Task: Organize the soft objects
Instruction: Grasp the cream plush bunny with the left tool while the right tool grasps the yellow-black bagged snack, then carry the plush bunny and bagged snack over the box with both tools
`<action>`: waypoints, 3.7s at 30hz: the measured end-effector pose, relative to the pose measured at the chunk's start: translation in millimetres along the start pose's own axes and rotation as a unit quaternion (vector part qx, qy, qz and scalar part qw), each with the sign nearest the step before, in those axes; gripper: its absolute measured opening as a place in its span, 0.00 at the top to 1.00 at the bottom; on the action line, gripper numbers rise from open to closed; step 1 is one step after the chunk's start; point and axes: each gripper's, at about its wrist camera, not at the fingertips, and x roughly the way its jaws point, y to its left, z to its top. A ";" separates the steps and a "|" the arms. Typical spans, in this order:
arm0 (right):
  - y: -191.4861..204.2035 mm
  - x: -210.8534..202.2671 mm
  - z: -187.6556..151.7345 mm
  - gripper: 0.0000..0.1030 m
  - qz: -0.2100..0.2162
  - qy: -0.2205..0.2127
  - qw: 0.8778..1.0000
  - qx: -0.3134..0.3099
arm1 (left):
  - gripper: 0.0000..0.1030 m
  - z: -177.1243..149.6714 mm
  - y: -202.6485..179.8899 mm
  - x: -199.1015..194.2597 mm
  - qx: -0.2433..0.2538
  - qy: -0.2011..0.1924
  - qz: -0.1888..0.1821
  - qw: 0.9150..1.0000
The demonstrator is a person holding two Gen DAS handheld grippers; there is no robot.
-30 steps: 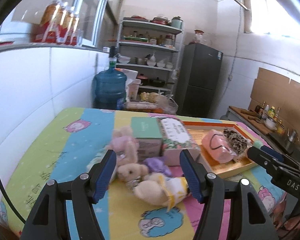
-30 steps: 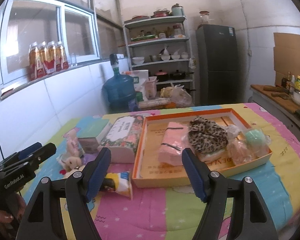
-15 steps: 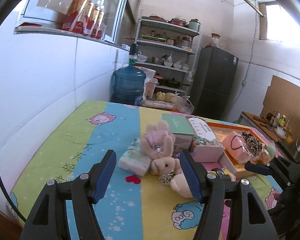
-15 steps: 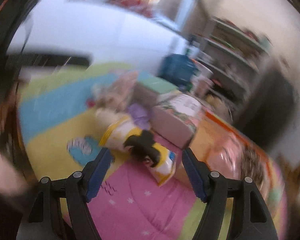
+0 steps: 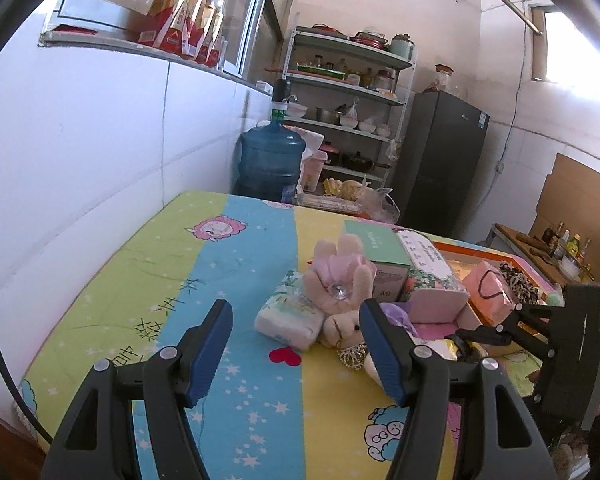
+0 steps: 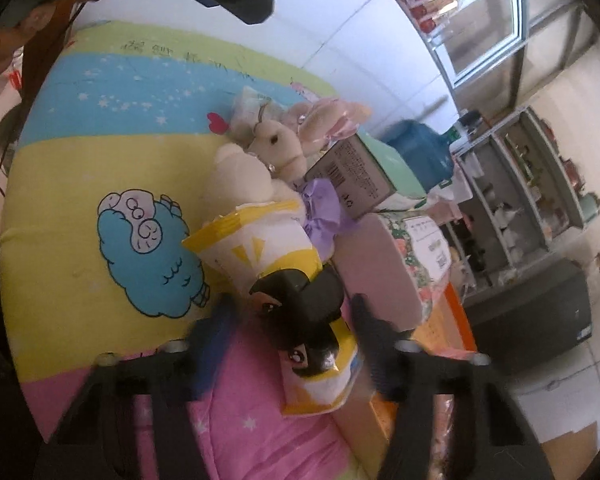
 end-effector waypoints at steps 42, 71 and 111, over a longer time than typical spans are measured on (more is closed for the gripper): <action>-39.1 -82.0 -38.5 0.56 0.017 -0.115 0.890 0.442 | 0.61 -40.4 -75.5 51.0 0.082 0.085 -0.122 0.985; -88.9 -122.3 -92.5 0.56 -0.089 -0.123 0.858 0.490 | 0.61 10.6 -156.7 9.0 0.124 -0.007 -0.188 0.974; -185.8 -80.7 -189.8 0.62 -0.145 -0.037 0.851 0.504 | 0.61 6.9 -283.2 118.9 0.159 0.054 -0.209 0.963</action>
